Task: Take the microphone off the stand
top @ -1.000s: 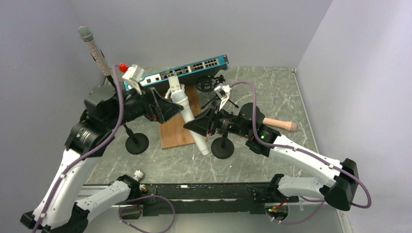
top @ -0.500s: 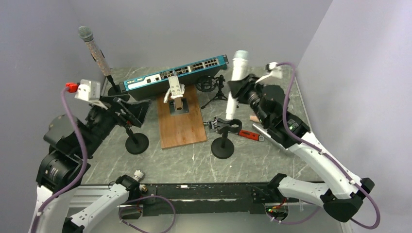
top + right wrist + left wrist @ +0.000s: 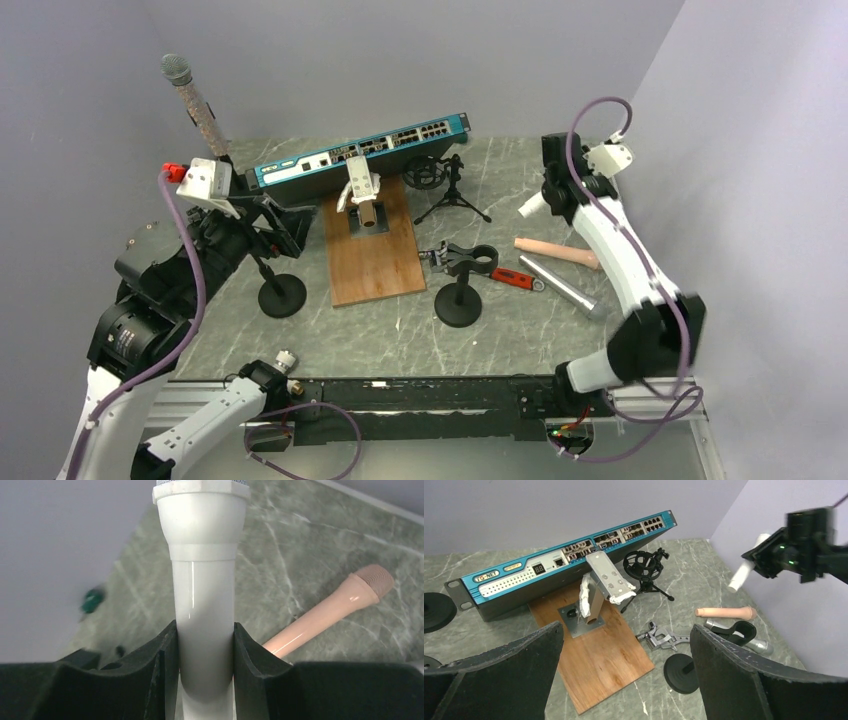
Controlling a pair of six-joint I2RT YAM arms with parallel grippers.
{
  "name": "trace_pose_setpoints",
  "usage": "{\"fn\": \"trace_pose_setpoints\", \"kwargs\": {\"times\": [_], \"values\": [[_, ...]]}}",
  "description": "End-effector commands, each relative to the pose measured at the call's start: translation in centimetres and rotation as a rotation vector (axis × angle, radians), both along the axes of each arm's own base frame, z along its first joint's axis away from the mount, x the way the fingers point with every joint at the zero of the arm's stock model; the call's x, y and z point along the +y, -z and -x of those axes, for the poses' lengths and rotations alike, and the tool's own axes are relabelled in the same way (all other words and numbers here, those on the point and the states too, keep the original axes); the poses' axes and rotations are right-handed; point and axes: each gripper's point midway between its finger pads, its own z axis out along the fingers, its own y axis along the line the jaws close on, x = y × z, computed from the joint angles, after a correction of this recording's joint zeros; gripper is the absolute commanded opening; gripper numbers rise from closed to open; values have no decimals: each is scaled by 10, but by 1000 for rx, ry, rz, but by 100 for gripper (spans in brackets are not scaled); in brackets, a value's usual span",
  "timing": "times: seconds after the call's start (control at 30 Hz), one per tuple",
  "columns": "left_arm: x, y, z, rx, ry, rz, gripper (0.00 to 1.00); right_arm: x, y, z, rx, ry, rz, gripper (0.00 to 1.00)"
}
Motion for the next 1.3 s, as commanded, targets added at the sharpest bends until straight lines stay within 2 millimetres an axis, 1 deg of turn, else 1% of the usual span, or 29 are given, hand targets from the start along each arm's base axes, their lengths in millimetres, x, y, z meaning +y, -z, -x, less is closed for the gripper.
{"fn": "trace_pose_setpoints", "kwargs": {"times": [0.0,0.1,0.13,0.17,0.2,0.23,0.3,0.4,0.57,0.63,0.73,0.97,1.03,1.1,1.17,1.27], "values": [[6,-6,1,-28,-19,-26,100,-29,50,-13,146,232,-71,0],[7,2,2,-10,-20,-41,99,-39,84,-31,221,303,-98,0],[8,5,3,-4,-20,-45,99,-42,97,-34,263,322,-94,0],[8,8,3,0,-21,-49,99,-45,104,-39,280,350,-92,0],[8,11,3,6,-20,-53,99,-48,117,-42,320,376,-82,0],[8,14,4,9,-20,-56,99,-53,135,-43,372,414,-74,0],[8,21,4,23,-15,-62,99,-57,154,-47,427,449,-78,0],[7,28,5,34,-8,-74,99,-55,177,-50,454,472,-95,0],[8,35,5,41,-7,-98,99,-50,210,-43,493,492,-146,0],[8,37,5,39,-7,-99,99,-48,220,-42,509,496,-165,0],[8,40,4,39,-5,-101,99,-46,232,-43,529,488,-184,7],[8,43,7,40,-3,-98,99,-48,250,-33,551,487,-227,33],[8,42,8,39,-1,-94,99,-47,255,-32,558,479,-243,44],[8,41,8,38,1,-90,99,-46,259,-30,573,475,-249,50],[8,42,7,40,-2,-86,99,-45,263,-30,580,463,-254,55],[6,43,7,46,2,-83,99,-43,262,-31,574,438,-256,63]]}}
